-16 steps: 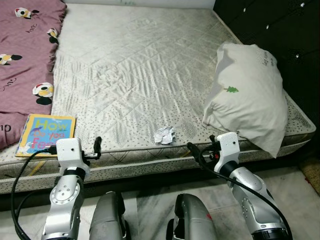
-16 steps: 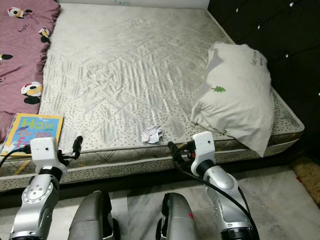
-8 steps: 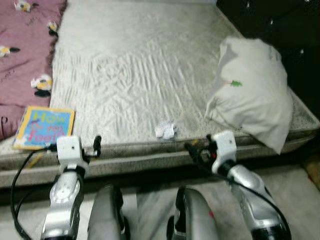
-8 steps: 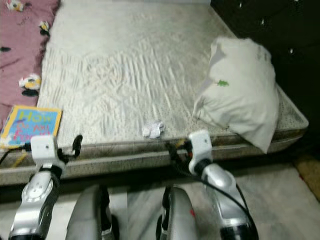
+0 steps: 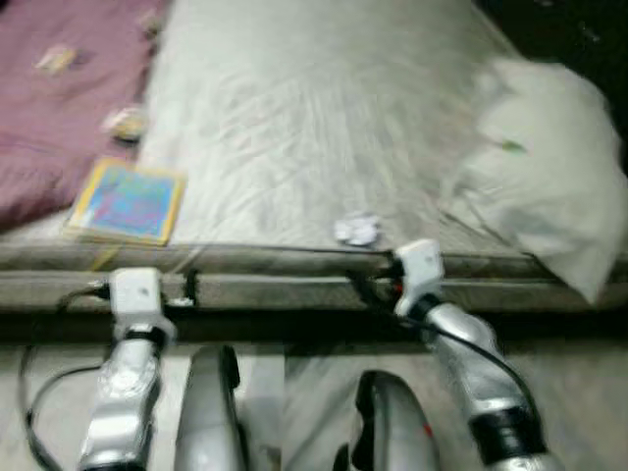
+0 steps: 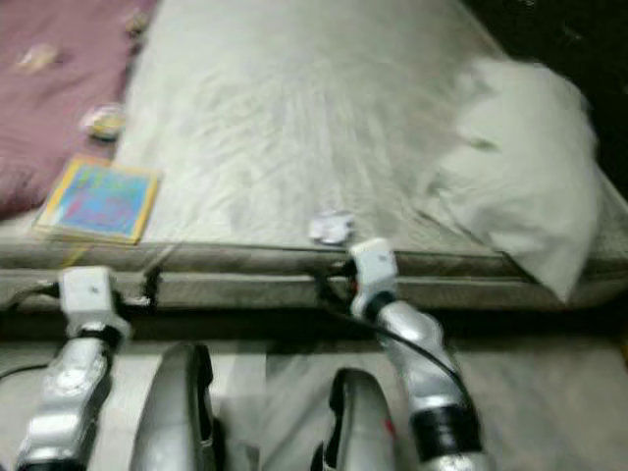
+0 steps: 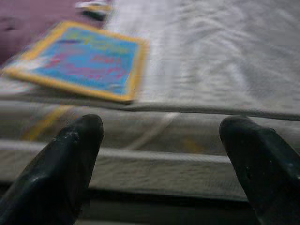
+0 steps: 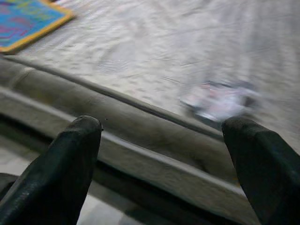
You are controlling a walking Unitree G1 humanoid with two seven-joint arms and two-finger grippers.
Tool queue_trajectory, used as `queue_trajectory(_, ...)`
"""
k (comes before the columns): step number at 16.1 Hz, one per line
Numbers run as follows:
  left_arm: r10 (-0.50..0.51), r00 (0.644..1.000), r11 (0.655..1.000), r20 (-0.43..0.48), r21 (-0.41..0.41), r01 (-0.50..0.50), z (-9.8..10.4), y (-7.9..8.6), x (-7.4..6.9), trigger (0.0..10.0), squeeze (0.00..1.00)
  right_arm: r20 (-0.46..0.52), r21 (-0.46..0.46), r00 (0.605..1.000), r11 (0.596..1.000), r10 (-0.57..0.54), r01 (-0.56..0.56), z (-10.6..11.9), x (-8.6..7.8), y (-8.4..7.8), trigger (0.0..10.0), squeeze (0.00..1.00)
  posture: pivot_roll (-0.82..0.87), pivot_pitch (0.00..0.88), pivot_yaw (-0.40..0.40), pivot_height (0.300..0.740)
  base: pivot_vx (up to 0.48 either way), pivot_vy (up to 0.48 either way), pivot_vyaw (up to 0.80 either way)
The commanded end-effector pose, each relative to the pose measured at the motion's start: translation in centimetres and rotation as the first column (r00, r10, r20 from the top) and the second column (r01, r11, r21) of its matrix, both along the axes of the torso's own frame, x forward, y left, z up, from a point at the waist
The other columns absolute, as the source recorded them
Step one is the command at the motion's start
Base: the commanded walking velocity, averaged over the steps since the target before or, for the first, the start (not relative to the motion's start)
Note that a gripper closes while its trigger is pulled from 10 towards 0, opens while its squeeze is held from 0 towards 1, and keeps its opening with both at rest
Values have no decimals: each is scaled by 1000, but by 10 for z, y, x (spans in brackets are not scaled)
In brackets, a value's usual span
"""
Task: Clean up the room
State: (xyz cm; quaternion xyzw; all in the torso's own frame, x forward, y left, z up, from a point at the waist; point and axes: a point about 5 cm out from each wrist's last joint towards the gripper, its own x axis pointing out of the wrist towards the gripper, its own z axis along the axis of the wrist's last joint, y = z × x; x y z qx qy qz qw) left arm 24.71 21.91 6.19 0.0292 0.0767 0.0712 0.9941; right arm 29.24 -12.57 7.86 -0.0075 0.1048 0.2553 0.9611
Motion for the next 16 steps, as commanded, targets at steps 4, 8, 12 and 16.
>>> queue_trajectory(4, -14, 1000, 1000, 22, -13, 14, 4, -6, 4, 10000, 0, 30, -13, 998, 999, -49, 49, 3, 5, -11, 10000, 0, 9, 111, -82, 572, 291, 0, 0)
queue_trajectory(8, -11, 1000, 1000, 21, -17, 12, 5, -7, 7, 10000, 0, 52, -23, 996, 997, -69, 70, 4, 9, -11, 10000, 0, 7, 117, -82, 572, 284, 0, 0)
queue_trajectory(12, -8, 1000, 1000, 9, -21, 8, 3, -7, 6, 10000, 0, 54, -28, 994, 994, -100, 101, 4, 14, -13, 10000, 0, 20, 120, -88, 572, 0, 0, 0)
queue_trajectory(16, -13, 1000, 999, -7, 38, 14, 6, 1, -3, 10000, 0, -26, -94, 994, 990, -107, 105, -10, 22, -12, 10000, 0, 80, 153, -101, 572, 0, 0, 0)
